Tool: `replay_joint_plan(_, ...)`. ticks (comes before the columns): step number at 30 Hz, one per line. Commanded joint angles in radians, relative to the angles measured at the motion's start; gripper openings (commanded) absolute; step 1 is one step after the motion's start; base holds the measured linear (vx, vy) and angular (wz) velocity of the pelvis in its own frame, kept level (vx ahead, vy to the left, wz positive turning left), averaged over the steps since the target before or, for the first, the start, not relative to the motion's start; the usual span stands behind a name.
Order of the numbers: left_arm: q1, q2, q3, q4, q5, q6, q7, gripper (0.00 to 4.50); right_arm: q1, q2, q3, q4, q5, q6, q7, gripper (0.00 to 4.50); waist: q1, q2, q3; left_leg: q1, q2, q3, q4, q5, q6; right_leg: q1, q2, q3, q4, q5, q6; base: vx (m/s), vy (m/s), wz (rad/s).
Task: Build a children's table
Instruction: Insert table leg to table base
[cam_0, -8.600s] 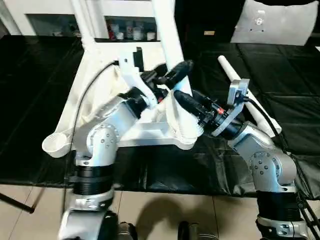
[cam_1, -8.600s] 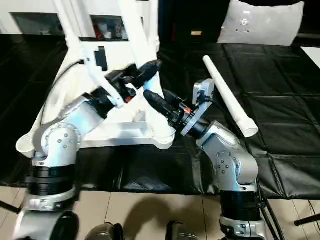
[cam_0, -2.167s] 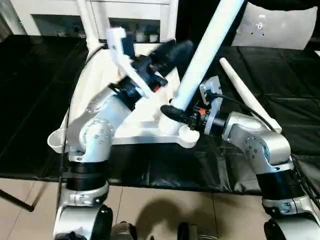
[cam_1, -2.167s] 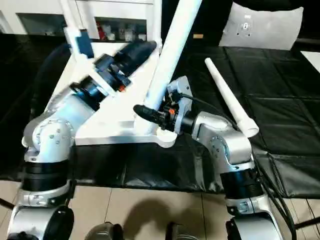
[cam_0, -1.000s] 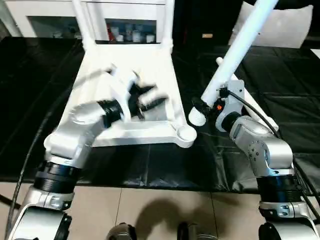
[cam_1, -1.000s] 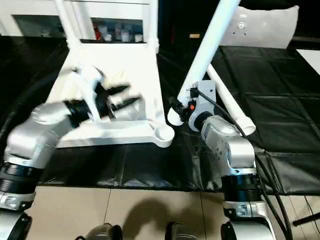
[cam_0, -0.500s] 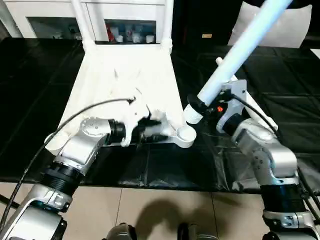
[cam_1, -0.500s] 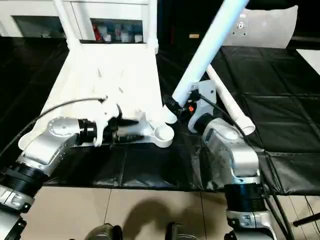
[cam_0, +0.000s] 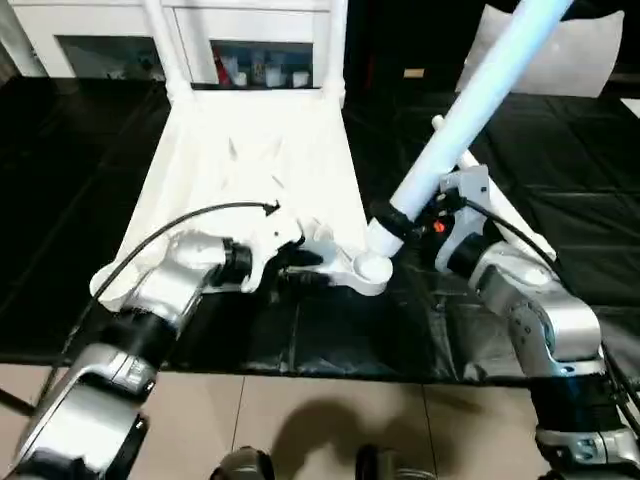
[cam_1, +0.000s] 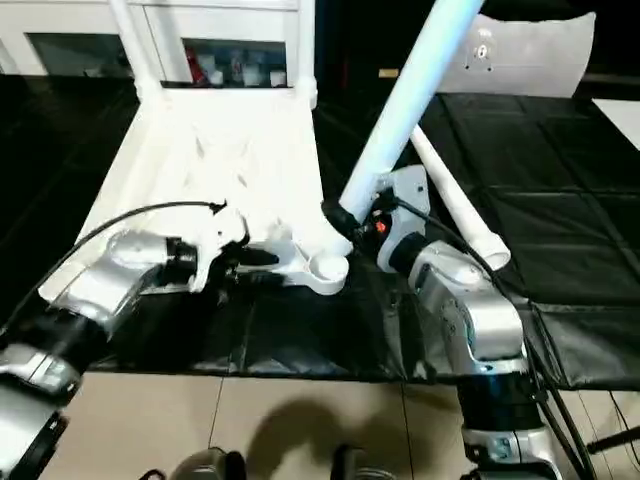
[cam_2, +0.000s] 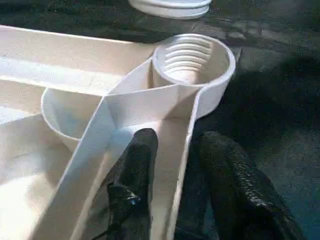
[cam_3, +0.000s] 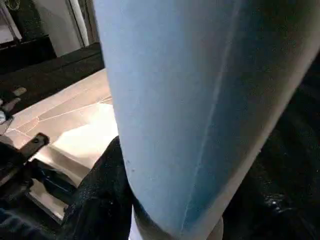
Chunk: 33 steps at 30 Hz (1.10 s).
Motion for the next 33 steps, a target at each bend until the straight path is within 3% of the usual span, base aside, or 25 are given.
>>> replay_joint_plan(1,-0.021,-0.003,-0.002,0.031,0.018,-0.024,-0.023,1.25,0.009,-0.012,0.001,-0.033,0.008,0.035,-0.007,1.90,0.001,0.001,-0.095,0.026,0.031,-0.012,-0.072,-0.244,0.018,0.067,-0.072,0.043,-0.084,-0.381,-0.156,0.000,0.000,0.00)
replay_joint_plan(15,-0.056,-0.012,0.005,0.153,0.068,-0.113,-0.054,0.11,0.025,0.003,0.012,-0.065,0.032,-0.004,0.038,1.90,-0.001,0.003,-0.088,0.027,0.034,-0.016,-0.077,-0.281,0.020,0.064,-0.076,0.041,-0.092,-0.426,-0.144,0.000,0.000,0.00)
replay_joint_plan(20,-0.061,-0.013,0.005,0.176,0.082,-0.129,-0.072,0.00,0.023,0.024,-0.013,-0.061,0.045,-0.018,0.025,1.90,-0.002,0.003,-0.090,0.026,0.035,-0.016,-0.076,-0.270,0.023,0.066,-0.077,0.042,-0.087,-0.390,-0.164,0.000,0.000,0.00)
replay_joint_plan(23,-0.064,-0.013,0.004,0.184,0.091,-0.139,-0.076,0.00,0.024,0.017,0.002,-0.062,0.032,-0.010,0.024,1.90,-0.002,0.000,-0.090,0.026,0.034,-0.015,-0.076,-0.258,0.025,0.067,-0.076,0.042,-0.085,-0.375,-0.172,0.000,0.000,0.00)
replay_joint_plan(26,-0.067,-0.014,0.007,0.194,0.097,-0.150,-0.081,0.00,0.023,0.018,0.003,-0.051,0.034,-0.020,0.032,1.90,-0.001,0.001,-0.089,0.027,0.033,-0.014,-0.076,-0.261,0.027,0.068,-0.077,0.041,-0.088,-0.397,-0.166,0.000,0.000,0.00)
replay_joint_plan(28,-0.069,-0.007,-0.004,0.198,0.122,-0.162,-0.081,0.00,0.024,0.019,0.010,-0.050,0.029,-0.067,0.055,1.90,-0.002,0.002,-0.089,0.028,0.034,-0.015,-0.076,-0.269,0.024,0.066,-0.076,0.041,-0.090,-0.407,-0.162,0.000,0.000,0.00)
replay_joint_plan(33,-0.060,0.016,-0.022,0.181,0.152,-0.165,-0.087,0.00,0.033,-0.005,0.043,-0.062,0.019,-0.032,0.072,1.90,-0.002,0.003,-0.085,0.031,0.034,-0.016,-0.078,-0.294,0.021,0.067,-0.077,0.040,-0.093,-0.441,-0.155,0.000,0.000,0.00)
